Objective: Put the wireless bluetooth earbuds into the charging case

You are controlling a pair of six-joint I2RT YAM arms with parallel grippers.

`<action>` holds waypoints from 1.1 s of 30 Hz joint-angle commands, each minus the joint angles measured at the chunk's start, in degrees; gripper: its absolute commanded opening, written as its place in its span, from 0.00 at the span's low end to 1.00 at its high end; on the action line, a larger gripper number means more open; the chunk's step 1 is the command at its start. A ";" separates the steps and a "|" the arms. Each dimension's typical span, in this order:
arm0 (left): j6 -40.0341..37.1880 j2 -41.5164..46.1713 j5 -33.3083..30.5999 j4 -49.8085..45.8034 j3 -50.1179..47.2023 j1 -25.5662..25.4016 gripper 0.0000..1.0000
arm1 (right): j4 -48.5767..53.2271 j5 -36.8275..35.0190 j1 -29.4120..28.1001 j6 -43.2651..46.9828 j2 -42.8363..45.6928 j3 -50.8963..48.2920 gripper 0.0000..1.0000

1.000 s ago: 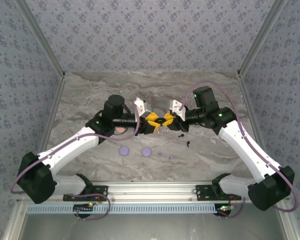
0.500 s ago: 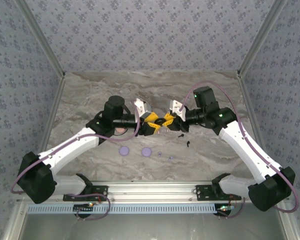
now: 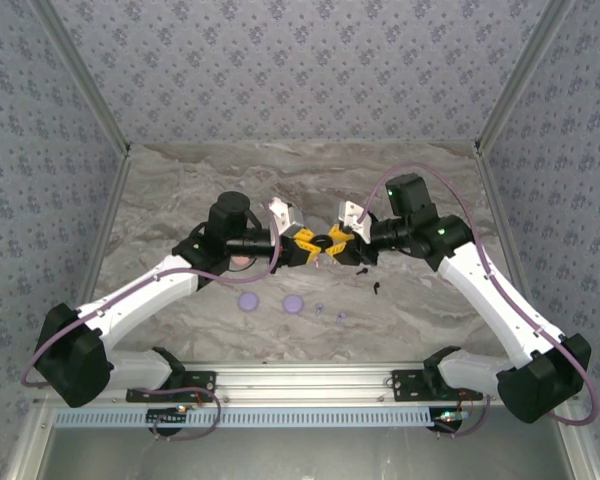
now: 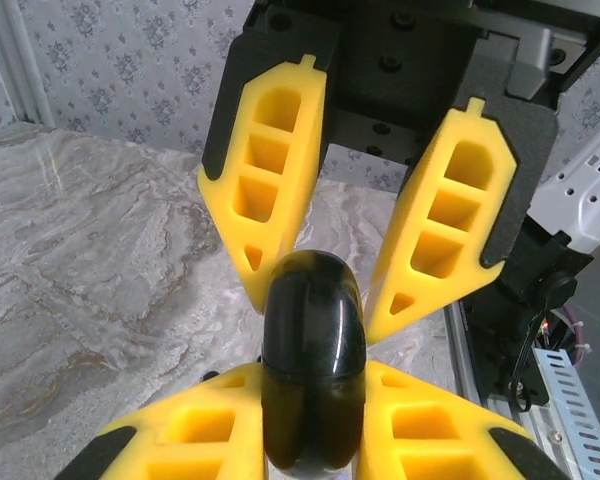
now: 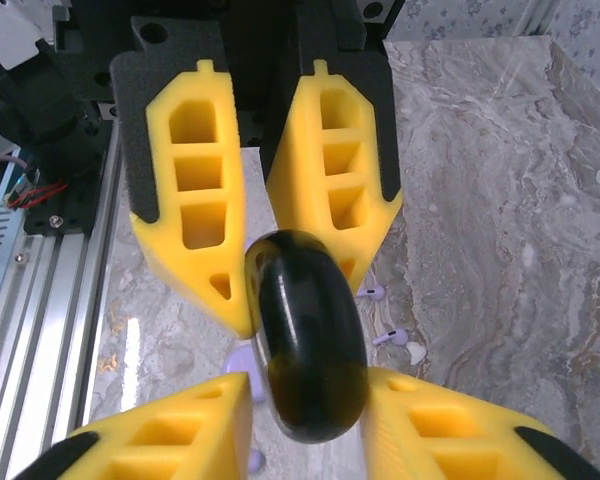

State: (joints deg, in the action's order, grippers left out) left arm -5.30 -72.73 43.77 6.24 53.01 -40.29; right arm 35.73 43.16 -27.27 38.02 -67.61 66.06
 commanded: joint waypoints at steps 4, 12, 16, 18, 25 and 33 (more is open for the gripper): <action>-0.29 1.74 -1.71 1.02 -0.81 -0.81 0.12 | -2.50 -3.84 0.10 -2.55 4.71 -0.50 0.55; -0.50 1.45 -2.20 0.64 -0.55 -1.73 0.11 | -3.87 -6.45 -2.22 -3.23 3.17 -0.41 0.71; -0.42 1.52 -2.19 0.77 -0.54 -2.07 0.10 | -4.18 -7.09 -2.56 -3.16 2.41 -0.41 0.73; -0.43 1.58 -2.14 0.79 -0.54 -2.15 0.10 | -4.44 -7.66 -2.63 -3.22 2.25 -0.48 0.73; -0.51 1.63 -2.20 0.70 -0.60 -2.32 0.09 | -5.06 -10.56 -2.64 -4.01 2.14 0.27 0.70; -0.63 1.71 -2.37 0.44 -0.72 -2.31 0.08 | -5.45 -14.20 -1.67 -5.11 2.31 1.52 0.69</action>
State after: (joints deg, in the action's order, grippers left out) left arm -5.34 -72.73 40.18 6.17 52.34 -42.13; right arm 31.07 31.68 -29.50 34.54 -65.21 65.84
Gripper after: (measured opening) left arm 0.187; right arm 0.689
